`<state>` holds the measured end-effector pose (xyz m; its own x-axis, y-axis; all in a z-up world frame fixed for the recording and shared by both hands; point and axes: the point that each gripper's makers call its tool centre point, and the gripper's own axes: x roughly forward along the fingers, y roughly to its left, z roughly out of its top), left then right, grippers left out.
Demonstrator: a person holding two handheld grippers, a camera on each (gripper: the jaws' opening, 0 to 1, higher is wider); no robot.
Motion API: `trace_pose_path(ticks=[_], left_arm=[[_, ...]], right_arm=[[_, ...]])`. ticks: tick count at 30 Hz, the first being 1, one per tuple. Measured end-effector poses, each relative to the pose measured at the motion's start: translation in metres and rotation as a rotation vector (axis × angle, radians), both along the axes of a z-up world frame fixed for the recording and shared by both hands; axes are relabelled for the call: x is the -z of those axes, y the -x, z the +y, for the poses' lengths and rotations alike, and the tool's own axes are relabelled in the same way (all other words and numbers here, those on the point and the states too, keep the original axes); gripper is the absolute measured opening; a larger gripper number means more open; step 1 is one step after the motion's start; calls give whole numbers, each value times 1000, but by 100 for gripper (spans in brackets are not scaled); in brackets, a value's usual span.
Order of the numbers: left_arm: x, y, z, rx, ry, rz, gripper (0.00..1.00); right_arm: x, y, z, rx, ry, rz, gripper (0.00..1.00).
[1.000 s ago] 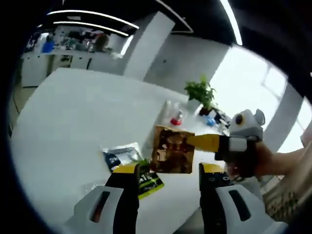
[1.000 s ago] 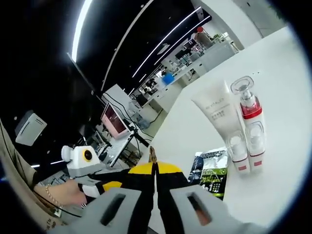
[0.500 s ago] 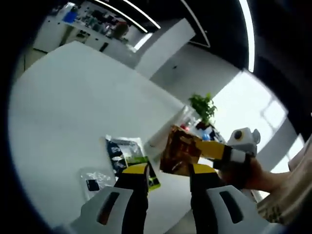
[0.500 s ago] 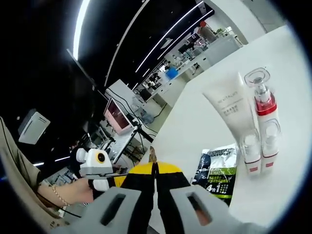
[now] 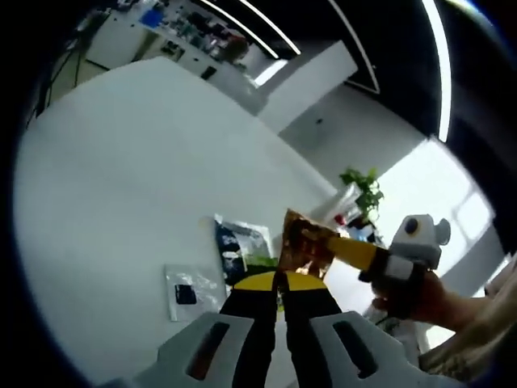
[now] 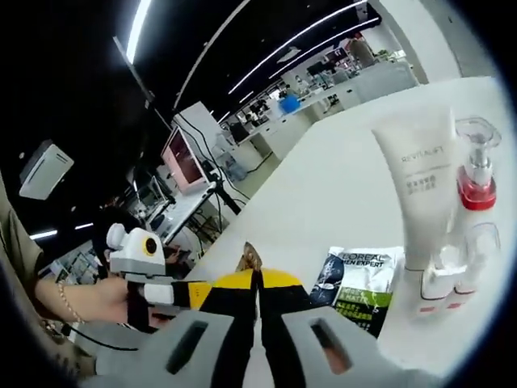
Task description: Arrange the skincare products in the storage area until every visible bottle or jar stands upright without overlapping.
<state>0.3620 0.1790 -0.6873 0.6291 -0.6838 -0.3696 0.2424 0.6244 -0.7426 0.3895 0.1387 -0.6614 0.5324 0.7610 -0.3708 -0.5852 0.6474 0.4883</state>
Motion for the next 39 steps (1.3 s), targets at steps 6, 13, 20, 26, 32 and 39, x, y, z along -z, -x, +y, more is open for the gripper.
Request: trace_pose_path(ticks=[6,13,20,26,32,39], left_arm=[[8,-6,11,-63,18,42,0],[27,-17,23,-119,4,104,0],[42,-30,33,-148,-12,141,0],[53,-42,40,-158,-29,160,0],[69,-57,45,-150,-66,180,0],[81,-63,44,-153,-74,197,0]], right_arm=[[16,-14,9,-13,86,-28,1],[38,-32,25,-70,246,-137,1],[61,-50,39,-112,360,-199,1],[76,-63,46,-131,422,-226,1],[95,-75,48,-156,479,-232,1],[108,-84,49,-197,545,-264,1]])
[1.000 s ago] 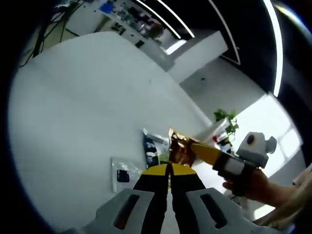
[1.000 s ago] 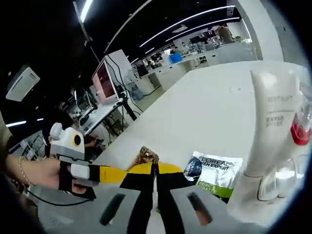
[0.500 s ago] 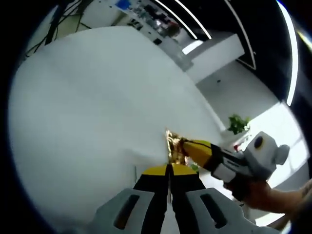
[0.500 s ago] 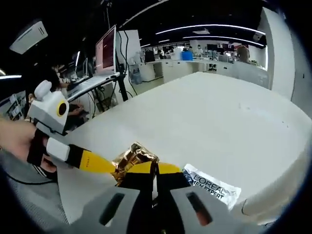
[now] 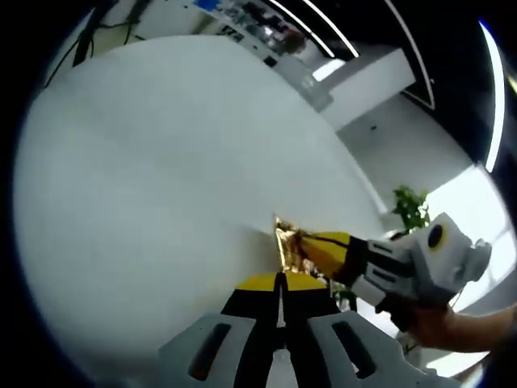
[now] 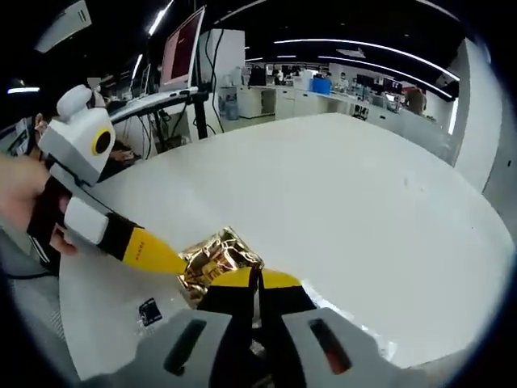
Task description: Arrange the skincare products in the storage area until every visible bottle or jar stands upright without overlapping.
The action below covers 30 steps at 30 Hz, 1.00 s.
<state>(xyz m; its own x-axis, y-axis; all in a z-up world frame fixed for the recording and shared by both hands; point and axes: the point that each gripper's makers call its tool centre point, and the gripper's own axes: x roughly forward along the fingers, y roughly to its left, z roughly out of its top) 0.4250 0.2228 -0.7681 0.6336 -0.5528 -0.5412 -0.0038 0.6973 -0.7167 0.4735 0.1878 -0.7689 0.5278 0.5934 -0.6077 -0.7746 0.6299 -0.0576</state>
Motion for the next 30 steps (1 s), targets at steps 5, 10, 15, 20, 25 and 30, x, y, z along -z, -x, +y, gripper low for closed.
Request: trace_pose_path(ticks=[5,10,15,20,25,30], left_arm=[[7,-4,0,17,-41,7,0],[11,-2,-1,71,-119,-6,0],[10,-4,2,116,-190,-47,0],[4,-10,9,252,-419,-184,0],[-15,-21,1,332,-502,-307,0],[-13,-26,-16,476,-599,-376,6]], right_arm=[[9,-2,0,-31,63,-25,1],[12,0,0,-55,101,-43,1],[11,-2,0,-61,108,-53,1],[11,-3,-2,-59,121,-64,1],[11,-3,-2,-67,118,-60,1],[11,-3,-1,-76,119,-61,1]])
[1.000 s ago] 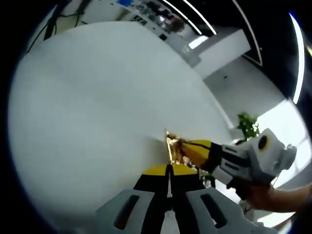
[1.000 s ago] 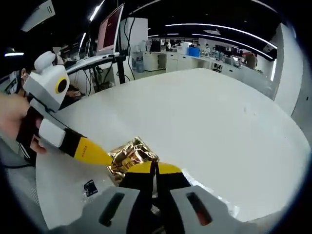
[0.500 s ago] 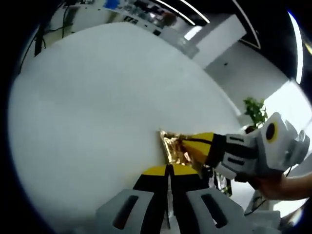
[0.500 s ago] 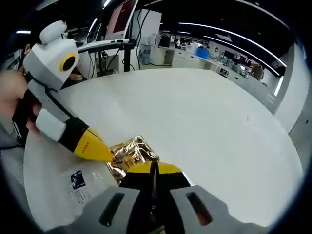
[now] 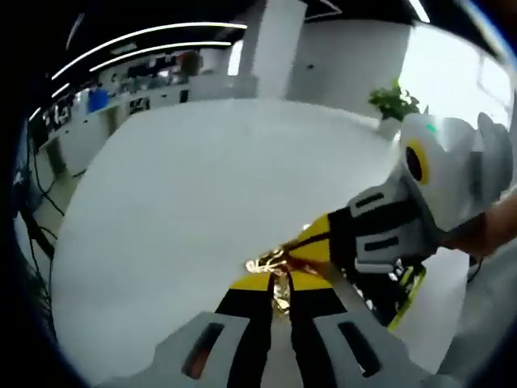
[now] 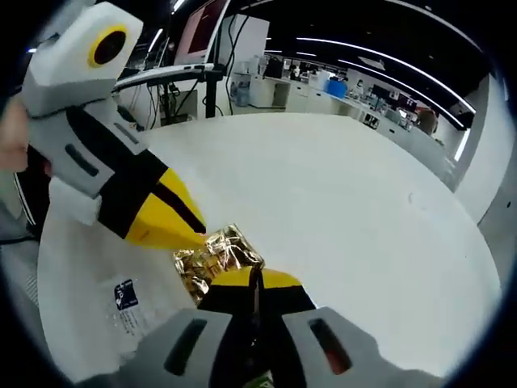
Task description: Arrange the skincare products in the storage area until every visible bottle or jar stands upright without overlapping.
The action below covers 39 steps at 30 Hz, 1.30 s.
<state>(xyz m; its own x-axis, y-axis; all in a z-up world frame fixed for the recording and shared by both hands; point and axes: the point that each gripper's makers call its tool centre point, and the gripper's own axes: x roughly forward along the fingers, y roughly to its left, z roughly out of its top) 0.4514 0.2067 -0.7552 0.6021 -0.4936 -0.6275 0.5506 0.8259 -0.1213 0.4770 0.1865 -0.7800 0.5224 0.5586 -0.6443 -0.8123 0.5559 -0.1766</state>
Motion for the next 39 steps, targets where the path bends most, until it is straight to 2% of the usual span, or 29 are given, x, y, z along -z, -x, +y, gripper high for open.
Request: trace_pose_path(ticks=[5,7,10,17,29,39], left_arm=[[18,-7,-4,51,-97,-11,12],[19,-7,-5,56,-96,-8,14],[26,-4,-3,84,-141,-2,15],[24,-5,-3,91,-133,-16,16],[24,-5,-3,99,-148,-21,16],[23,-5,-3,107,-176,-22,16]], right_arm=[[0,-1,0,-9,2,4,1],[0,-1,0,-9,1,6,1],[0,-1,0,-6,-2,6,1],[-1,-5,-2,3,-3,-3,6],[-19,-9,-14,48,-54,-19,14],[-33,10,-24,81,-137,3,27]])
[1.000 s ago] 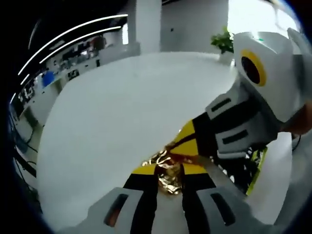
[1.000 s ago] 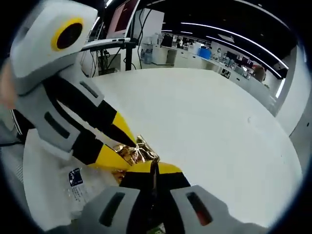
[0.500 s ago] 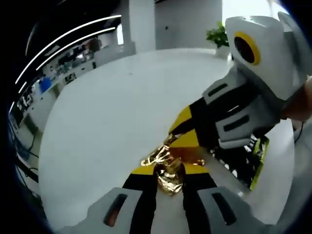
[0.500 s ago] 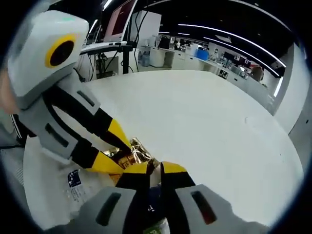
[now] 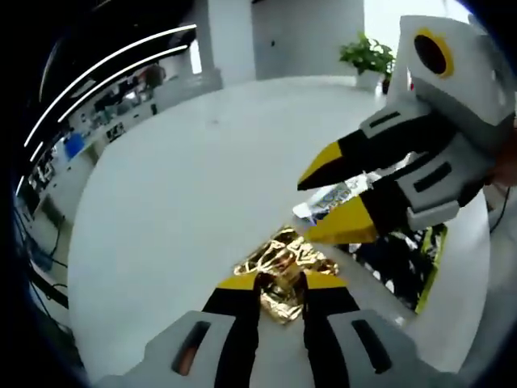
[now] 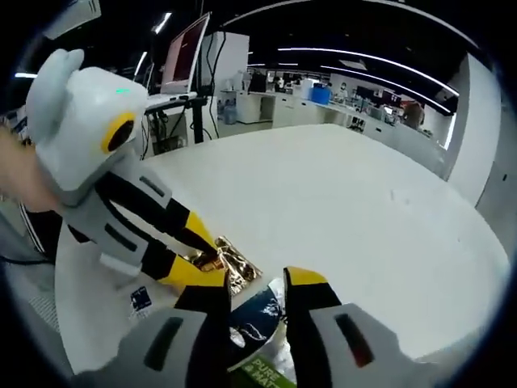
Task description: Arrange the skincare products in the storage area until every visible bottle or jar stands upright without overlapping.
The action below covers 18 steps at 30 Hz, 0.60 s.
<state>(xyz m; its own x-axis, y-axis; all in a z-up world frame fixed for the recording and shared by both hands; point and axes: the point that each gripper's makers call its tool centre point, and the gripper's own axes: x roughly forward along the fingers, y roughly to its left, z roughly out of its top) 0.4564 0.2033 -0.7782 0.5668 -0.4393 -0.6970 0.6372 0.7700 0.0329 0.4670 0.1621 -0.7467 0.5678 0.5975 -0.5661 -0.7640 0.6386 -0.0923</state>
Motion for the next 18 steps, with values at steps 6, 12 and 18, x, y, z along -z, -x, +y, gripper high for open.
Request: trace_pose_path(ticks=[6,12,18], left_arm=[[-1,1,-1,13,-20,-4,16],[-7,-1,0,0,-14,-17,15],[-16,1,2,-10,-1,-25,17]], right_arm=[[-2,15,-6,1,-22,17,32],[-6,30,-9,7,-44,30,35],[-8,48,-16,-2,-58,45,41]])
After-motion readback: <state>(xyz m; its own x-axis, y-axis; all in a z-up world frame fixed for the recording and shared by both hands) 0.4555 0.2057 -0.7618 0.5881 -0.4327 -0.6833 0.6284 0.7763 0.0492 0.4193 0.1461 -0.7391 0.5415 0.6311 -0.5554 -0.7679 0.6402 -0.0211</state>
